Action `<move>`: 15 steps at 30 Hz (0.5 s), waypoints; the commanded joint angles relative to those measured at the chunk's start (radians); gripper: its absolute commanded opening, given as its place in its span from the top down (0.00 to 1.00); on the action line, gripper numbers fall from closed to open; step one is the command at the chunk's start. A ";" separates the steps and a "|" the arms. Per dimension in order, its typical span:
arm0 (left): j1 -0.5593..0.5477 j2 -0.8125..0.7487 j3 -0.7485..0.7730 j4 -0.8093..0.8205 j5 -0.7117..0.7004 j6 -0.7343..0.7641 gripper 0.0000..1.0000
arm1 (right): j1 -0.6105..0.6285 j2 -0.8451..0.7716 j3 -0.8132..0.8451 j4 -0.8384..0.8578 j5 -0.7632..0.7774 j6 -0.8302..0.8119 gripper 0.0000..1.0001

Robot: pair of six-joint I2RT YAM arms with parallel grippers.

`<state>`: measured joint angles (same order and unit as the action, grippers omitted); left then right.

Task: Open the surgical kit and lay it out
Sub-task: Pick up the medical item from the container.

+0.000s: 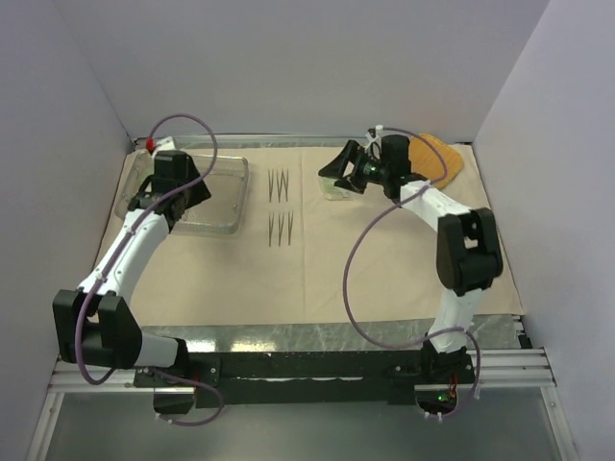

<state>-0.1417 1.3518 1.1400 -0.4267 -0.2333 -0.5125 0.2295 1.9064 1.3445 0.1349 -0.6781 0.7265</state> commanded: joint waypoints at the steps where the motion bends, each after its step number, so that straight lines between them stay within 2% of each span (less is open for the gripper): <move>1: 0.132 0.065 0.096 0.063 0.044 0.005 0.45 | 0.016 -0.183 -0.086 -0.266 0.153 -0.214 0.09; 7: 0.304 0.232 0.197 0.100 0.095 0.009 0.46 | 0.037 -0.305 -0.191 -0.317 0.230 -0.272 0.09; 15: 0.454 0.490 0.329 0.123 0.169 -0.103 0.48 | 0.037 -0.356 -0.283 -0.291 0.242 -0.294 0.08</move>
<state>0.2676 1.7576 1.4029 -0.3397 -0.1116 -0.5488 0.2642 1.6157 1.0775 -0.1616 -0.4664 0.4728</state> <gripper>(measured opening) 0.517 0.915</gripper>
